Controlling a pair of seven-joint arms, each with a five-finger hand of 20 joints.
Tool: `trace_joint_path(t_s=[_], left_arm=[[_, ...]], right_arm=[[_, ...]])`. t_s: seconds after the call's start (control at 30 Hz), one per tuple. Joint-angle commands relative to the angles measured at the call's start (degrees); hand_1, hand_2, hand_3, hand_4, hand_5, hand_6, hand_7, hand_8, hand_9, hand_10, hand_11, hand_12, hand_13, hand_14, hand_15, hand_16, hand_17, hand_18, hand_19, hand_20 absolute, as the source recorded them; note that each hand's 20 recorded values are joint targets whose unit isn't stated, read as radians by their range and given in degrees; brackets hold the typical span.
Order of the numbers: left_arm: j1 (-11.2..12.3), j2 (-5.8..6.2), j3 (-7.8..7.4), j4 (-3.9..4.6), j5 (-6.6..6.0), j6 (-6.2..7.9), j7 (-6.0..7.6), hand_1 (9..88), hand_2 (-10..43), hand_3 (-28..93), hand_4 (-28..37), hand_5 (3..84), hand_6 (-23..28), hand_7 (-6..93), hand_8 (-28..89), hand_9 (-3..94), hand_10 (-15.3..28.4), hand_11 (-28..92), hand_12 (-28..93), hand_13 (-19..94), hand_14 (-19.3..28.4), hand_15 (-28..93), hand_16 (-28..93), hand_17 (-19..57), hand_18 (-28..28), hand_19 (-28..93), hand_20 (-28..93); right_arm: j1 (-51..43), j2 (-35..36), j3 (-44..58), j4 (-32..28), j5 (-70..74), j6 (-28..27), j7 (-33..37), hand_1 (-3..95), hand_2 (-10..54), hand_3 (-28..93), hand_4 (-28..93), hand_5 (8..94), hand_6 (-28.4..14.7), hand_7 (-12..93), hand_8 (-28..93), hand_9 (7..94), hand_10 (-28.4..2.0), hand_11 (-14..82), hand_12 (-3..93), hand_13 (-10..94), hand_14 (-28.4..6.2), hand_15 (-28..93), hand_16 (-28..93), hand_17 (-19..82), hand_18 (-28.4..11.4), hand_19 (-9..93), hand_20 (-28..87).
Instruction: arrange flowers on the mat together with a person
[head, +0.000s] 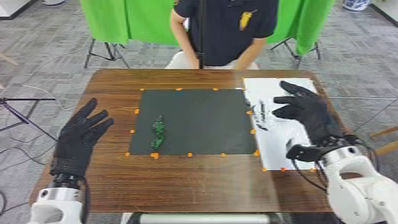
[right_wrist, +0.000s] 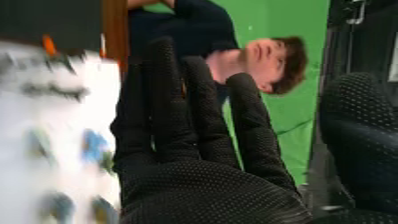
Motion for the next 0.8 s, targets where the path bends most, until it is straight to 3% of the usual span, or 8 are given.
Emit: trace_joint_path(t_s=[0.03, 0.07, 0.13, 0.27, 0.47, 0.8], left_arm=[[0.8, 0.27, -0.21, -0.48, -0.38, 0.77, 0.31, 23.7, 2.7, 81, -23.6, 34.6, 2.5, 12.6, -10, 35.1, 16.3, 18, 9, 25, 23.8, 30, -3, -10.6, 19.8, 38, 11], [0.6, 0.33, -0.24, -0.38, -0.44, 0.70, 0.19, 23.8, 2.7, 81, -23.6, 34.6, 2.5, 12.6, -10, 35.1, 16.3, 18, 9, 25, 23.9, 30, -3, -10.6, 19.8, 38, 11], [0.6, 0.40, -0.36, -0.41, -0.17, 0.47, 0.08, 23.7, 2.7, 81, -23.5, 34.6, 2.5, 12.6, -10, 35.1, 16.3, 18, 9, 25, 23.9, 30, -3, -10.6, 19.8, 38, 11], [0.4, -0.68, -1.02, -0.60, 0.71, -0.55, -1.82, 23.6, 2.7, 81, -23.4, 34.6, 2.5, 12.5, -10, 35.0, 16.3, 18, 9, 25, 23.9, 31, -4, -10.6, 19.8, 38, 11], [0.8, -0.06, -0.81, -0.49, -0.09, 0.11, -1.30, 23.7, 2.7, 81, -23.3, 34.5, 2.5, 12.6, -10, 35.0, 16.2, 17, 9, 25, 23.9, 30, -3, -10.6, 19.8, 38, 11], [0.0, -0.14, 0.31, 0.01, 0.29, -0.11, -1.66, 23.9, 2.7, 81, -23.4, 34.5, 2.5, 12.7, -10, 35.0, 16.3, 18, 9, 25, 23.8, 31, -3, -10.6, 19.8, 38, 11]], right_arm=[[-5.9, 8.7, 5.8, -3.5, -10.7, 10.2, 5.4, 24.4, 5.3, 81, -26, 38.2, -4.0, 21, -14, 46.6, -16.2, 40.4, 16.1, 49, -15.0, 65, 9, 19, -21.2, 77, 28], [-4.1, 10.4, 4.2, -3.8, -12.1, 12.5, 8.7, 25.3, 5.3, 80, -26, 39.2, -4.2, 23, -15, 47.4, -15.9, 43.4, 16.0, 50, -14.2, 67, 9, 21, -20.9, 78, 28], [-6.3, 10.8, 7.4, -4.4, -13.1, 11.0, 10.7, 26.3, 5.3, 79, -26, 41.8, -4.3, 24, -15, 48.5, -15.4, 45.6, 16.1, 52, -13.8, 68, 9, 22, -20.5, 80, 28], [-10.3, 12.1, 10.6, -4.8, -20.3, 9.9, 16.2, 28.3, 3.6, 78, -26, 44.8, -4.6, 25, -16, 50.5, -14.9, 46.1, 15.7, 54, -13.3, 70, 9, 24, -20.2, 82, 28], [-14.0, 14.9, 11.3, -4.4, -24.7, 12.4, 21.3, 30.3, 1.5, 78, -25, 45.1, -4.6, 24, -16, 51.1, -14.5, 45.9, 15.4, 55, -12.8, 70, 10, 25, -19.8, 83, 27], [-16.9, 19.2, 5.9, -2.6, -47.9, 13.7, 35.3, 31.3, -1.9, 76, -25, 46.8, -5.2, 24, -15, 52.4, -16.1, 44.9, 15.0, 56, -13.2, 70, 9, 26, -20.3, 84, 23]])
